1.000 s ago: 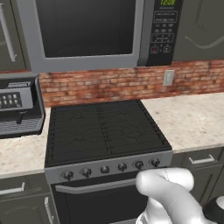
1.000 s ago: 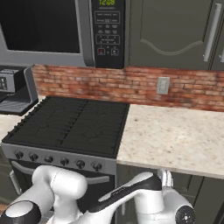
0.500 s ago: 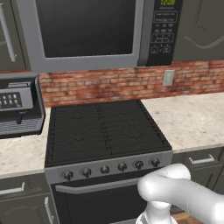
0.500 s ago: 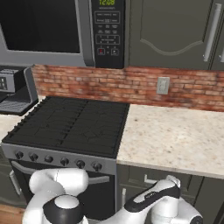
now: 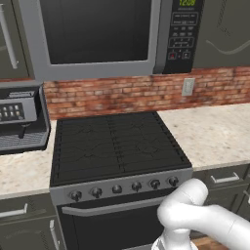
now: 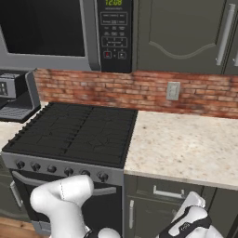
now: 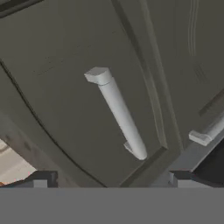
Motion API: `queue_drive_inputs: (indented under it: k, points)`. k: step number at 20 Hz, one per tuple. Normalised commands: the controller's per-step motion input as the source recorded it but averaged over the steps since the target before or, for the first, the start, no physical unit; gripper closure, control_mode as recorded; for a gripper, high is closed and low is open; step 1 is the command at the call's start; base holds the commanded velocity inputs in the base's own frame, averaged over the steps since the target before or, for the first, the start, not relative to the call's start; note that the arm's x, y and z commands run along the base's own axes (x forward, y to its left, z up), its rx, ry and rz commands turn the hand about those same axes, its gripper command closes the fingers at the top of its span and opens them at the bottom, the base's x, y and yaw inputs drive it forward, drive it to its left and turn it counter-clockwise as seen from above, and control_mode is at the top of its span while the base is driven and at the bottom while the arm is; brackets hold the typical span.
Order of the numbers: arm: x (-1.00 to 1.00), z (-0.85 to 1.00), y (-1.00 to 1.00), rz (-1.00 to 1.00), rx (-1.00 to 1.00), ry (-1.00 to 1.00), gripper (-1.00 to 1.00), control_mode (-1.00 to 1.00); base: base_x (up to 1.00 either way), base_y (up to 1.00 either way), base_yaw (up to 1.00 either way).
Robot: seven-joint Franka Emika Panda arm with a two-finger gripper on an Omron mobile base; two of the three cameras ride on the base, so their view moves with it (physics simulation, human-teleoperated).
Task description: Take the pizza cutter from the drawer on the right and place it on the dining counter for cutting.
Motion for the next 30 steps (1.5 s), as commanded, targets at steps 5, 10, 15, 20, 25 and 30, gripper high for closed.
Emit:
queue_drive_inputs:
  k: [5, 10, 15, 20, 25, 30]
  points:
    - [0.35, -0.20, -0.24, 0.00, 0.03, -0.18, -1.00, -1.00, 0.00, 0.00, 0.00]
    - [0.22, -0.27, 0.00, -0.01, 0.00, -0.10, -1.00, -1.00, 0.00, 0.00, 0.00]
    - [0.21, -0.24, 0.00, -0.02, -0.06, -0.11, -1.00, -1.00, 0.00, 0.00, 0.00]
    - [0.12, -0.22, 0.01, -0.09, -0.07, -0.02, -1.00, -1.00, 0.00, 0.00, 0.00]
    - [0.02, -0.25, 0.02, -0.14, -0.11, 0.00, -1.00, -1.00, 0.00, 0.00, 0.00]
    - [0.15, -0.10, 0.26, -0.14, -0.10, 0.00, -1.00, -1.00, 0.00, 0.00, 0.00]
